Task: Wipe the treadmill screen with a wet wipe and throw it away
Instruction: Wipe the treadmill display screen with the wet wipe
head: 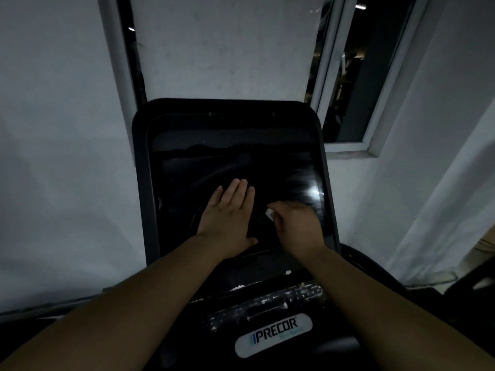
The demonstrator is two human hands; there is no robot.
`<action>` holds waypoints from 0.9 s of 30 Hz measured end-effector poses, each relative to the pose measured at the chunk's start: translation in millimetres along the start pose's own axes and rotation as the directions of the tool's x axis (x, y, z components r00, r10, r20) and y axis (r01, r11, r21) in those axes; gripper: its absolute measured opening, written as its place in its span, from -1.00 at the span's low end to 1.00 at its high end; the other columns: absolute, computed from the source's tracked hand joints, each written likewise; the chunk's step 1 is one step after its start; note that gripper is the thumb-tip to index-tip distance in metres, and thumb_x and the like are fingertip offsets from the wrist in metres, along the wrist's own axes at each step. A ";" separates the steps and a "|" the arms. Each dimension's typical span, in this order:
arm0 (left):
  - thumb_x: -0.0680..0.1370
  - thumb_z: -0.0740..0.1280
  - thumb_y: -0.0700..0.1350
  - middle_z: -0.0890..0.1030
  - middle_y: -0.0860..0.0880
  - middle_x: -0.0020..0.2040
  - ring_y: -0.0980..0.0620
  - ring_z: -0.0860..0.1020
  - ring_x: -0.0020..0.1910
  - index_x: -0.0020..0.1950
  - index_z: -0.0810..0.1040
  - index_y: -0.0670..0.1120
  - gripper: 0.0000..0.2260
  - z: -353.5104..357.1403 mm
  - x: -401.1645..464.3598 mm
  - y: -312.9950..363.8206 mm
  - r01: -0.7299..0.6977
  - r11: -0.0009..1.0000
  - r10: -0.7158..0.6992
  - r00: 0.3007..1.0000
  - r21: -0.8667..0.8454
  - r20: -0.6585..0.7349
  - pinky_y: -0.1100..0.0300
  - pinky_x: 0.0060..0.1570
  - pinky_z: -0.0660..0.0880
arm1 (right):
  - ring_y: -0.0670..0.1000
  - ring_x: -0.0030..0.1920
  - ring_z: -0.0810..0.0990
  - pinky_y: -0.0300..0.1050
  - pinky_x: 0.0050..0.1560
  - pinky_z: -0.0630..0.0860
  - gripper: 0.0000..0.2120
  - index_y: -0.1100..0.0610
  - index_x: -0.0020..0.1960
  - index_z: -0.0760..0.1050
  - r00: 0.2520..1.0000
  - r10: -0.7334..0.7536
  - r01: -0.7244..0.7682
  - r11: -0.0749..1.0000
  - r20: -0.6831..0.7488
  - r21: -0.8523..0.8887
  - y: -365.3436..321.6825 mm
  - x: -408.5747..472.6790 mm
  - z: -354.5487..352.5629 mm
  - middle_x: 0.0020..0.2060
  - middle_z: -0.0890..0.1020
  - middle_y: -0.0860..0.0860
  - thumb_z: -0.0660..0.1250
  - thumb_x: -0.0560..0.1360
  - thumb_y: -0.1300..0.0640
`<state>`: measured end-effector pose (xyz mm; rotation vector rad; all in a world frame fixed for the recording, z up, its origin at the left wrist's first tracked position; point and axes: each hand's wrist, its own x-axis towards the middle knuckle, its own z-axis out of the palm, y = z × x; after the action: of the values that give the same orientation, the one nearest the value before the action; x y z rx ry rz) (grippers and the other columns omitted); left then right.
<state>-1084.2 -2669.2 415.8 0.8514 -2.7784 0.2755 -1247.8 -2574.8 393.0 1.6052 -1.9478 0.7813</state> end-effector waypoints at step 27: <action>0.50 0.31 0.39 -0.24 -0.11 0.67 -0.06 -0.22 0.65 0.66 -0.25 -0.06 0.04 -73.2 -19.8 -0.7 0.047 0.998 -0.046 0.998 -0.035 0.031 -0.06 0.61 -0.12 | 0.10 -0.33 0.54 -0.07 -0.29 0.42 -0.94 0.09 -0.19 0.55 0.996 0.021 -0.036 0.985 -0.087 -0.168 -9.7 18.0 -110.6 -0.38 0.59 0.01 0.37 0.45 0.21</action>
<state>-1056.5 -2641.6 480.7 0.9168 -2.7779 0.2059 -1239.8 -2511.3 485.4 1.4243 -1.9256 0.6641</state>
